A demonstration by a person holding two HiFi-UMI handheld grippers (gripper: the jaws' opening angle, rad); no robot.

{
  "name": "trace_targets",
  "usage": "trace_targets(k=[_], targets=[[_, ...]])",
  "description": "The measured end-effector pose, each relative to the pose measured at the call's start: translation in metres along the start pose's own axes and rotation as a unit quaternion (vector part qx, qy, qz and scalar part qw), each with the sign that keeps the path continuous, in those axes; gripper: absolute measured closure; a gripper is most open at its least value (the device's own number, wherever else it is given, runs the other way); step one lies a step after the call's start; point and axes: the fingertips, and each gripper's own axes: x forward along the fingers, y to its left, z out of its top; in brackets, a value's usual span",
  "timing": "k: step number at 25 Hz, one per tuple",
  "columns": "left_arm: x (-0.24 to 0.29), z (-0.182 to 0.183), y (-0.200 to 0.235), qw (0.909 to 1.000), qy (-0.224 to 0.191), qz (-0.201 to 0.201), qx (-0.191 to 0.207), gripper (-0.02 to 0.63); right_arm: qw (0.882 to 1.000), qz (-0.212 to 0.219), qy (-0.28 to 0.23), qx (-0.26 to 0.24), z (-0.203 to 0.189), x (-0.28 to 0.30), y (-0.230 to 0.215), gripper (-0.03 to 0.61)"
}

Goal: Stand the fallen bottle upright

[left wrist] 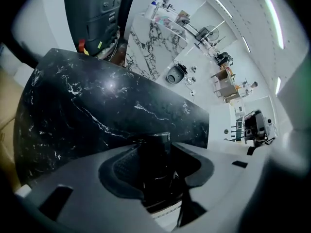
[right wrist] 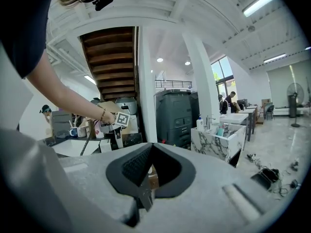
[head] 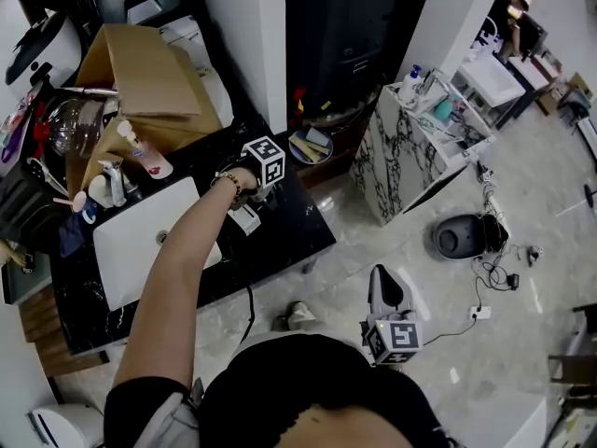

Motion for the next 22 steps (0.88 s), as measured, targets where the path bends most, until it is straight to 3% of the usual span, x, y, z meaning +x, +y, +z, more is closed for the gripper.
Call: trace_targets(k=[4, 7, 12, 18, 22], targets=[[-0.004, 0.002, 0.0, 0.9999, -0.015, 0.0, 0.005, 0.454, 1.0, 0.003, -0.008, 0.003, 0.007, 0.005, 0.002, 0.574], [-0.011, 0.002, -0.003, 0.9988, -0.048, -0.004, 0.008, 0.5, 1.0, 0.012, -0.009, 0.004, 0.008, 0.008, 0.005, 0.574], [-0.031, -0.001, -0.007, 0.9934, -0.114, 0.003, 0.012, 0.508, 0.999, 0.036, -0.002, -0.006, 0.007, 0.015, 0.013, 0.574], [-0.052, -0.008, -0.013, 0.981, -0.19, 0.028, 0.029, 0.508, 0.998, 0.062, 0.001, -0.017, 0.007, 0.026, 0.024, 0.574], [-0.07, -0.004, -0.016, 0.9622, -0.264, 0.055, 0.037, 0.509, 0.997, 0.077, 0.004, -0.022, 0.006, 0.032, 0.031, 0.574]])
